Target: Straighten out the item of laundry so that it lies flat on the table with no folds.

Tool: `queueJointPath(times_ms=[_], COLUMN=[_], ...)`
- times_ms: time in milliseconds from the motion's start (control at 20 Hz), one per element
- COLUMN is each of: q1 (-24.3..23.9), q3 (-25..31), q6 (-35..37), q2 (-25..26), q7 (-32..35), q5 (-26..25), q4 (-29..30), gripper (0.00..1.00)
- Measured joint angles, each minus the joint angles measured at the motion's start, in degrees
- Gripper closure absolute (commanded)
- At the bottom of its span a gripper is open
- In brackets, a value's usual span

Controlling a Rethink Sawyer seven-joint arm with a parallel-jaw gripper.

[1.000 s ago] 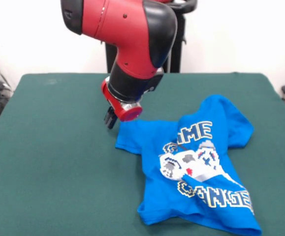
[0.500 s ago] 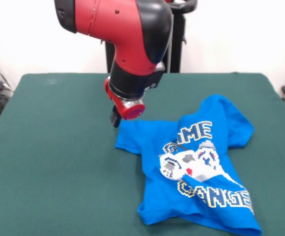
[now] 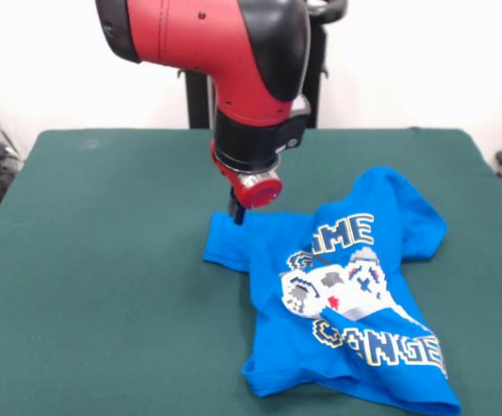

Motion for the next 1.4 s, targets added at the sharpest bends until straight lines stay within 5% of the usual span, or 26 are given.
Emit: queueJointPath(times_ms=[750, 1100, 1150, 1400], q1=[1.7, 17.7, 22.7, 32.4], q3=[0.3, -13.2, -17.6, -25.9], q6=[0.0, 0.3, 0.8, 3.2], q2=[3.2, 8.8, 11.6, 18.4], q7=[0.0, 0.8, 1.8, 5.3], q5=[0.0, -1.1, -1.2, -1.1], q4=[-1.2, -7.5, -9.7, -13.9], gripper=[1.0, 1.0, 1.0, 1.0])
